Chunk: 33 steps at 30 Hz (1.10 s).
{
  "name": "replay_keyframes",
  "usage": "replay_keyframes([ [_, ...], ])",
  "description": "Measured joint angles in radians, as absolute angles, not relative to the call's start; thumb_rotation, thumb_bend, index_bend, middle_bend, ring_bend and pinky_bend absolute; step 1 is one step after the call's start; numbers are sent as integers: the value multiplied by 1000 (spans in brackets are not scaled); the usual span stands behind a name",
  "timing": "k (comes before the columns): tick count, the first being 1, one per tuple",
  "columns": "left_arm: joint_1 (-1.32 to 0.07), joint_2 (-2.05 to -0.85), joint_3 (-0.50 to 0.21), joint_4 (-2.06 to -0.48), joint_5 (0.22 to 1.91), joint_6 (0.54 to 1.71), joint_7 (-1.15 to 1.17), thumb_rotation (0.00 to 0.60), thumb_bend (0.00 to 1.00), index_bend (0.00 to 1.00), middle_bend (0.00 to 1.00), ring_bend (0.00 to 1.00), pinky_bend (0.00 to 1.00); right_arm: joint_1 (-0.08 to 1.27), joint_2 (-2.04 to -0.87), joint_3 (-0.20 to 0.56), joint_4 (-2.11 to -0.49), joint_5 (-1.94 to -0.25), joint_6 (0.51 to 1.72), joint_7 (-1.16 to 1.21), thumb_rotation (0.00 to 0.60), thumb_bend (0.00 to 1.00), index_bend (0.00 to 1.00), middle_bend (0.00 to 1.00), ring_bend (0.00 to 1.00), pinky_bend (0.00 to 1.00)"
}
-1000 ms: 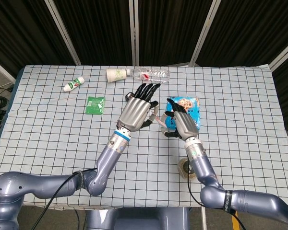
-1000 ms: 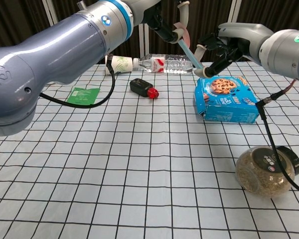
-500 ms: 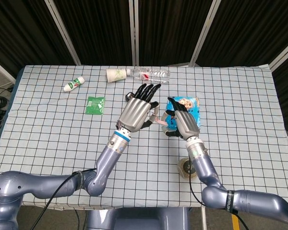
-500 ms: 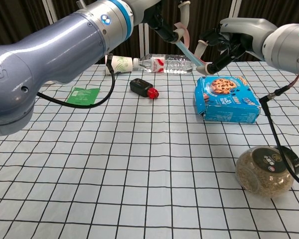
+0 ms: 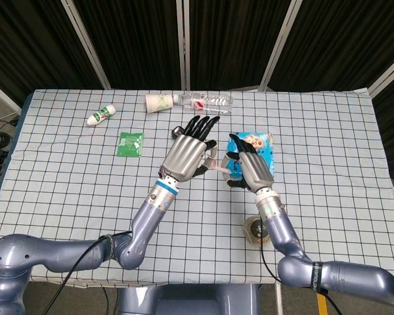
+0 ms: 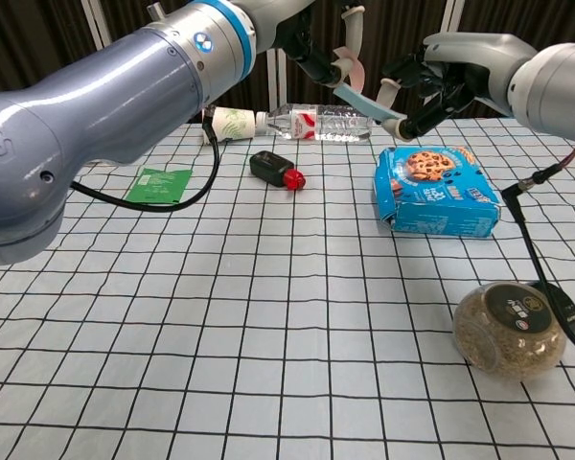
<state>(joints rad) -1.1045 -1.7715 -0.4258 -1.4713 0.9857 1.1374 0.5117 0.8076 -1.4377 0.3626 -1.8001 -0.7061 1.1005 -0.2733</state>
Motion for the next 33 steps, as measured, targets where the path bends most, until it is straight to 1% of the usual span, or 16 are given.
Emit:
replay_keyframes([
  [5, -1107, -1773, -425, -1470, 985, 1138, 514, 600, 527, 850, 0, 0, 0, 809, -1434, 357, -1810, -713, 1098, -277, 600, 396, 613, 0, 0, 0],
  [8, -1108, -1774, -425, -1471, 984, 1139, 515, 600, 527, 851, 0, 0, 0, 810, -1431, 354, -1814, -717, 1098, -281, 600, 424, 640, 0, 0, 0],
  [13, -1108, -1773, -424, -1472, 983, 1140, 517, 600, 527, 851, 0, 0, 0, 812, -1426, 351, -1823, -717, 1096, -286, 600, 527, 690, 1, 0, 0],
  [16, -1107, -1771, -424, -1474, 982, 1141, 517, 600, 527, 851, 0, 0, 0, 812, -1425, 350, -1825, -722, 1099, -287, 600, 556, 724, 9, 0, 0],
  [25, -1101, -1759, -423, -1483, 984, 1146, 516, 600, 527, 851, 0, 0, 0, 805, -1421, 332, -1817, -748, 1109, -292, 600, 559, 766, 19, 0, 0],
  [33, -1086, -1733, -422, -1494, 987, 1155, 508, 600, 527, 851, 0, 0, 0, 784, -1399, 312, -1793, -762, 1107, -289, 600, 559, 781, 23, 0, 0],
])
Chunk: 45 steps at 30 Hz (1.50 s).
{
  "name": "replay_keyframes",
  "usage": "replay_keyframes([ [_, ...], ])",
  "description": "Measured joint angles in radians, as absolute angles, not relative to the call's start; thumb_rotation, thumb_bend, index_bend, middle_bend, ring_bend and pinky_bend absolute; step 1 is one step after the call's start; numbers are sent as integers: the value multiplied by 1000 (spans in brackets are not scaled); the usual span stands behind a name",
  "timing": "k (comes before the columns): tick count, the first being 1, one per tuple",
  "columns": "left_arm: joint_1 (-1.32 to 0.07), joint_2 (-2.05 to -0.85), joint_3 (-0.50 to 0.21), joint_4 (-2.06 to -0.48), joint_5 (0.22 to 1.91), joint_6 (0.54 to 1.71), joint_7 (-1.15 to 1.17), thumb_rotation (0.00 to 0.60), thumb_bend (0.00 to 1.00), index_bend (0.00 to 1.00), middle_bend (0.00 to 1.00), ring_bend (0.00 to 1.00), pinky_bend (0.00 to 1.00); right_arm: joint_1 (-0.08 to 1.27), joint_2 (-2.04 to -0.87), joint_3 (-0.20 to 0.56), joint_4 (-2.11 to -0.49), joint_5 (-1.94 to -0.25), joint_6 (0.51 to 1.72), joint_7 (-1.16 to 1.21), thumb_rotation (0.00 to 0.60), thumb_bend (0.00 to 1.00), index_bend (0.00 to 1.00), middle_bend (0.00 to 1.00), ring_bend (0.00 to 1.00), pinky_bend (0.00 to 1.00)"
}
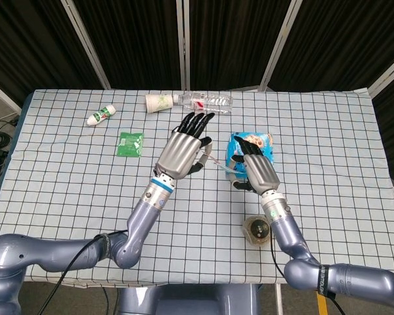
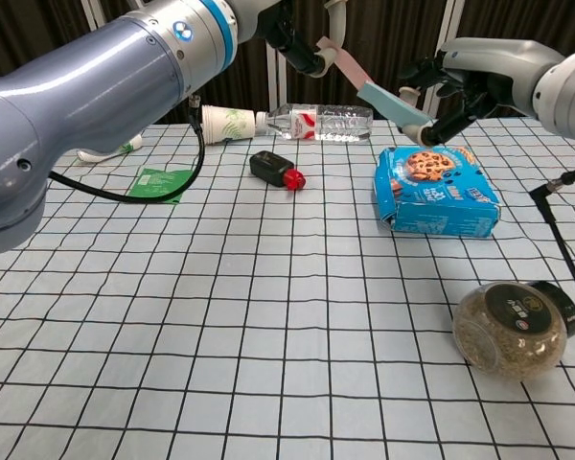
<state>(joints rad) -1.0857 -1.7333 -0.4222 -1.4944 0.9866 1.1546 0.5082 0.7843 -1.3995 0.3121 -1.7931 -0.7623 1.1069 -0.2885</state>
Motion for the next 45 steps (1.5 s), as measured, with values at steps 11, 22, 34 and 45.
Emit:
replay_keyframes([
  [11, -1049, -1680, -414, -1514, 995, 1172, 496, 600, 527, 851, 0, 0, 0, 743, -1376, 272, -1746, -790, 1101, -270, 600, 557, 783, 23, 0, 0],
  [22, -953, -1587, -313, -1544, 1034, 1165, 455, 600, 242, 555, 0, 0, 0, 693, -1356, 200, -1698, -893, 1110, -272, 600, 251, 355, 0, 0, 0],
  [34, -827, -1453, -196, -1592, 1053, 1091, 345, 600, 0, 0, 0, 0, 0, 649, -1326, 128, -1703, -951, 1088, -313, 600, 0, 0, 0, 0, 0],
  [45, -646, -1260, -131, -1681, 1170, 1272, 289, 600, 0, 0, 0, 0, 0, 563, -1217, 89, -1699, -1230, 1211, -203, 600, 0, 0, 0, 0, 0],
])
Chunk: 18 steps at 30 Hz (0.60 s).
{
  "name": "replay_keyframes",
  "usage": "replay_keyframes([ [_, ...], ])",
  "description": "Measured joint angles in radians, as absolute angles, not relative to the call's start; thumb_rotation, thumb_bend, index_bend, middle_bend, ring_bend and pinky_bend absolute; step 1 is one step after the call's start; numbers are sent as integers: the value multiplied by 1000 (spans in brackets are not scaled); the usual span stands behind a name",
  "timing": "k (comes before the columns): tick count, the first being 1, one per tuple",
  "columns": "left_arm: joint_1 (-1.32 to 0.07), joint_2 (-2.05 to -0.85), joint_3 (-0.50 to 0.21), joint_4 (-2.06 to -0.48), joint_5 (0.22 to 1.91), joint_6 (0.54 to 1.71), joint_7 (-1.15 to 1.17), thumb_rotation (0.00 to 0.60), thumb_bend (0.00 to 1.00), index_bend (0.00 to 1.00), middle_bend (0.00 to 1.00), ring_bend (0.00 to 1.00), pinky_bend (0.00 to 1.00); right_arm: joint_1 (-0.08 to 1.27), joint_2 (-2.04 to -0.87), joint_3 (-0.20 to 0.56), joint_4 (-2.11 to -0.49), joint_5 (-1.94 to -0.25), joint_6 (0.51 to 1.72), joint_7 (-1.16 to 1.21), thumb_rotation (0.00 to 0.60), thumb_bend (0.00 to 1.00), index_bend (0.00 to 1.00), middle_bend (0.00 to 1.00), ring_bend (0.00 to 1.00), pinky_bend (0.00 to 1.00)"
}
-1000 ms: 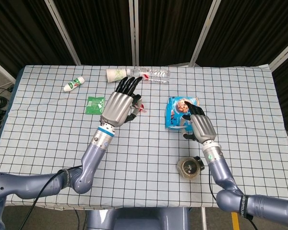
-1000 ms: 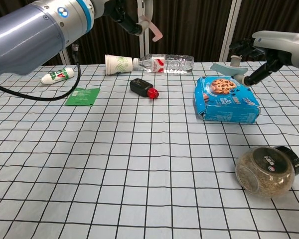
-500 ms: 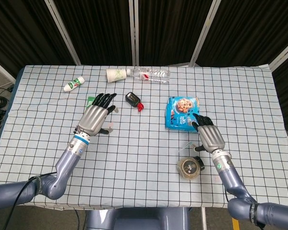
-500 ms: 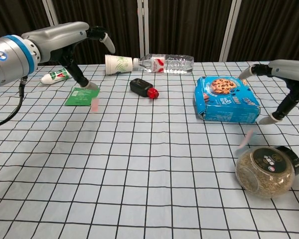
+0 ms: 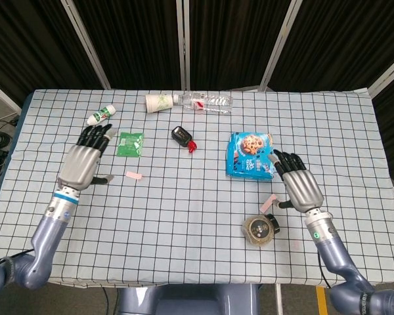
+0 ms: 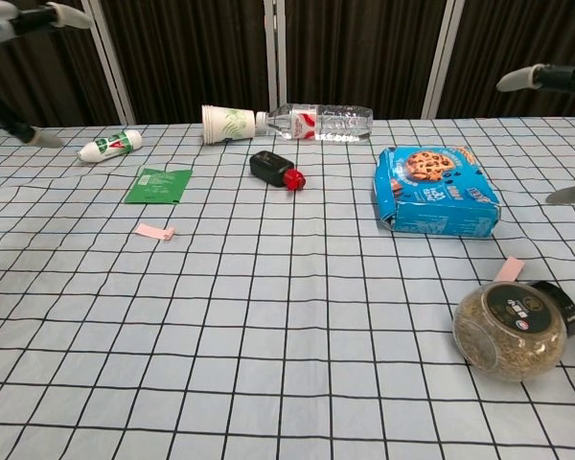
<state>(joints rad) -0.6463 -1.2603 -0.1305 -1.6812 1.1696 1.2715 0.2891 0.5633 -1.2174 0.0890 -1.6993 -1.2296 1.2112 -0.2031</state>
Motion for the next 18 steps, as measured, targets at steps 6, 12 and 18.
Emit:
replay_keyframes([
  [6, -508, -1175, -55, -1720, 1273, 1419, 268, 600, 0, 0, 0, 0, 0, 476, -1147, 33, -1546, -1465, 1356, -3, 600, 0, 0, 0, 0, 0],
  [12, -351, -1131, 41, -1736, 1354, 1548, 229, 600, 0, 0, 0, 0, 0, 328, -1095, -18, -1457, -1538, 1531, 91, 600, 0, 0, 0, 0, 0],
  [18, -221, -1124, 124, -1710, 1428, 1606, 170, 600, 0, 0, 0, 0, 0, 182, -1061, -56, -1495, -1556, 1660, 74, 600, 0, 0, 0, 0, 0],
])
